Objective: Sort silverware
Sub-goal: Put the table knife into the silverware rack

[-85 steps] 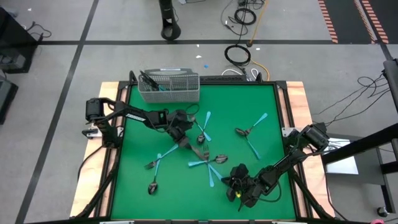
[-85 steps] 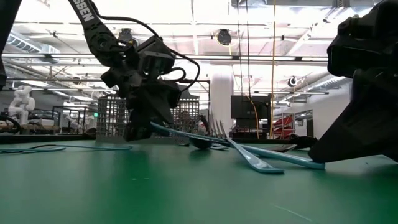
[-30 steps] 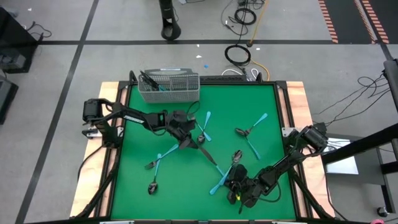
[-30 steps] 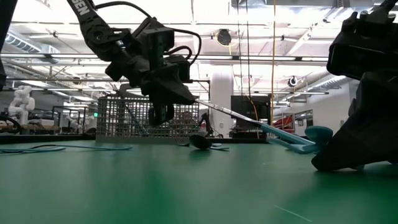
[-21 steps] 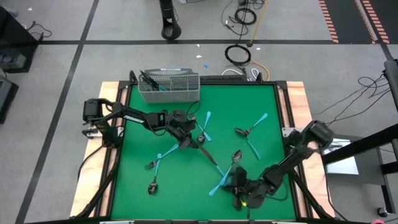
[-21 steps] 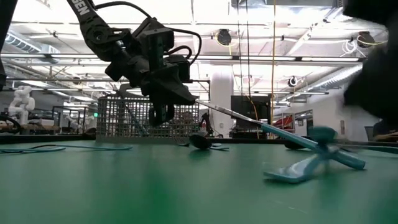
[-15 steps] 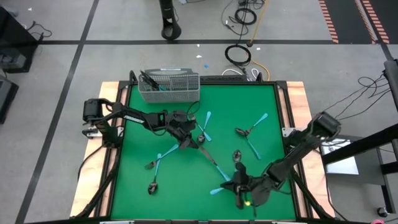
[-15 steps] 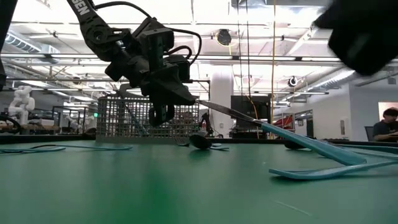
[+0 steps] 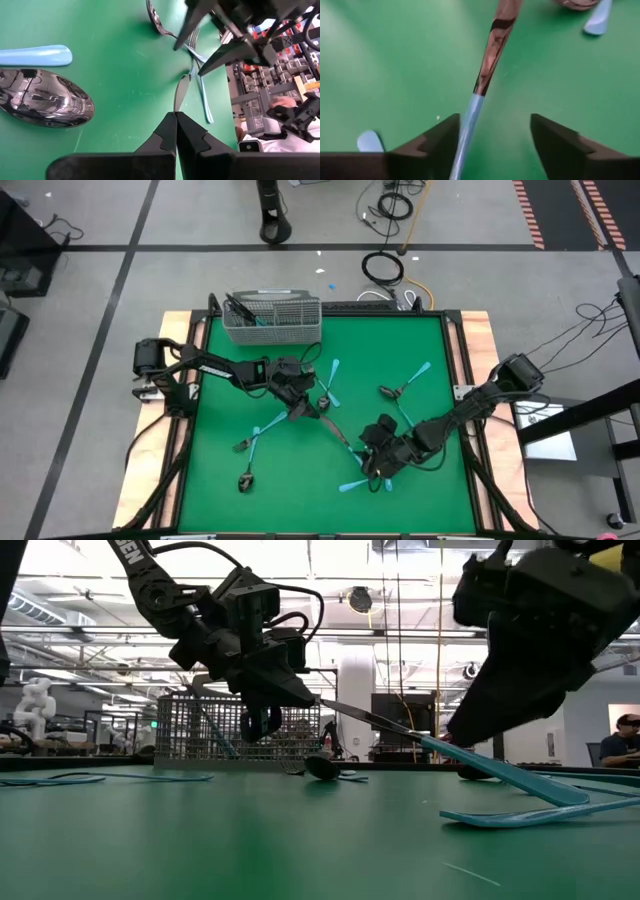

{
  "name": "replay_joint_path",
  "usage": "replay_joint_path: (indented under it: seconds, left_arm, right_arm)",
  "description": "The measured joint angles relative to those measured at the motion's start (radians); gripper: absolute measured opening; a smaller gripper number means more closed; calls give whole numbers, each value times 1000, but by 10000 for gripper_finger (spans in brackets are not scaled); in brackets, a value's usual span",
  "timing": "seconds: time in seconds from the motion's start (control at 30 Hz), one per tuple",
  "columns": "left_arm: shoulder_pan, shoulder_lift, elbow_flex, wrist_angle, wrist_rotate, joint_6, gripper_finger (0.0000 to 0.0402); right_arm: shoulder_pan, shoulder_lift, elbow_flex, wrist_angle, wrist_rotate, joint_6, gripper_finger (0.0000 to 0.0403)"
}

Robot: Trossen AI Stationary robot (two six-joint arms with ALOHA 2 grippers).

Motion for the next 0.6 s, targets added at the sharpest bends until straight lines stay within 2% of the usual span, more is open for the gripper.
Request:
replay_joint_path:
  seconds: [0.13,0.27,0.43,0.6]
  left_arm:
    - [2,-1,-1,4,1,-2,0]
    - [0,-1,-1,14,9,-1,0]
    - [0,-1,-1,14,9,-1,0]
    - [0,-1,-1,13,9,-2,0]
  right_arm:
    - [-31,18,0,12,-30,-23,295]
    - [-37,23,0,89,-79,-78,313]
    - [-50,24,1,118,-79,-97,307]
    - [-57,42,2,128,-79,-87,272]
